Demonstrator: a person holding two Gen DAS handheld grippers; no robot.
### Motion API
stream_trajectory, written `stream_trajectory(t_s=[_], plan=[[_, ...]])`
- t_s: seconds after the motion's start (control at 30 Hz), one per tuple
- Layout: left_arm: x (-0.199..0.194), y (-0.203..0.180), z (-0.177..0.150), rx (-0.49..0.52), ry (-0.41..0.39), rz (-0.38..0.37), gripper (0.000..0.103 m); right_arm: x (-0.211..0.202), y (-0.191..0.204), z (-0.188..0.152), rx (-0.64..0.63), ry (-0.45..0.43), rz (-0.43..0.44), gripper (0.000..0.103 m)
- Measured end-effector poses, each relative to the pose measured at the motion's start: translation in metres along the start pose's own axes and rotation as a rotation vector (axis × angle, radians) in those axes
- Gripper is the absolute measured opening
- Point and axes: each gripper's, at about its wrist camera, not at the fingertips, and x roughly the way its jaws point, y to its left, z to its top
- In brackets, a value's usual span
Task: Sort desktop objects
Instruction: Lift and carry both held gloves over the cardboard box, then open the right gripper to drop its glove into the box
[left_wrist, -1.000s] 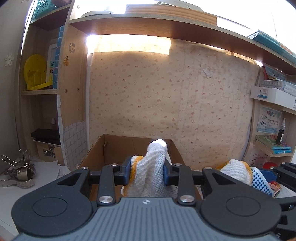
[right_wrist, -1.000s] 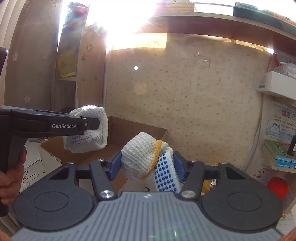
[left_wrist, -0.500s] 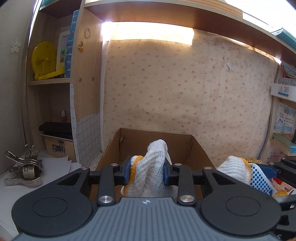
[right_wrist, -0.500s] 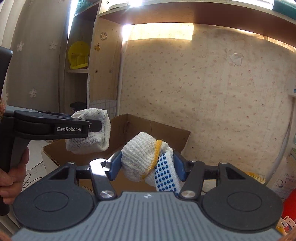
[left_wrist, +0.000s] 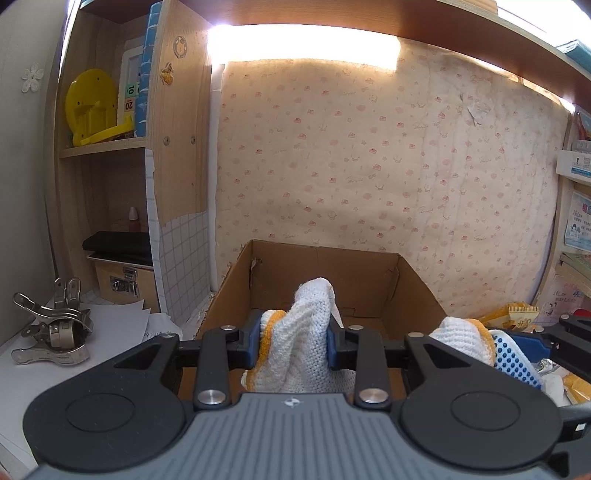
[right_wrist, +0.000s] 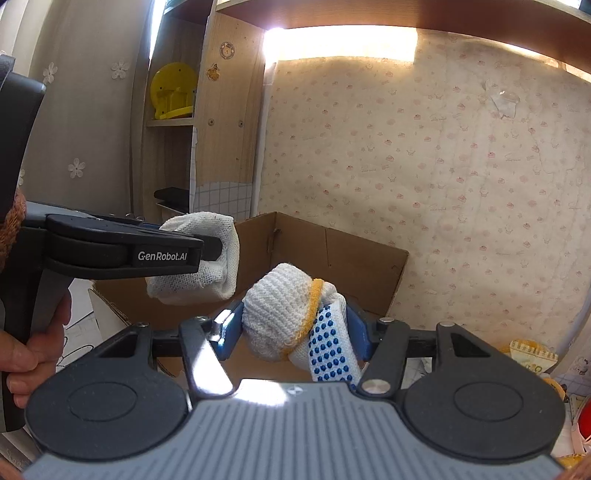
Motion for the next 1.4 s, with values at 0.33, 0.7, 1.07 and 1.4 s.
stream_trajectory(t_s=[0.33, 0.7, 1.07, 1.4], plan=[[0.006, 0.0, -0.002, 0.011, 0.017, 0.025, 0.034, 0.007, 0.001, -0.001, -0.002, 0.02, 0.009, 0.058], [0.007, -0.001, -0.003, 0.019, 0.02, 0.049, 0.036, 0.015, 0.003, -0.002, -0.01, 0.041, 0.012, 0.059], [0.008, 0.0, -0.003, 0.019, 0.018, 0.054, 0.036, 0.017, 0.003, -0.003, -0.021, 0.047, 0.01, 0.06], [0.008, 0.0, -0.004, 0.021, 0.015, 0.067, 0.036, 0.017, 0.001, -0.003, -0.013, 0.043, 0.008, 0.061]])
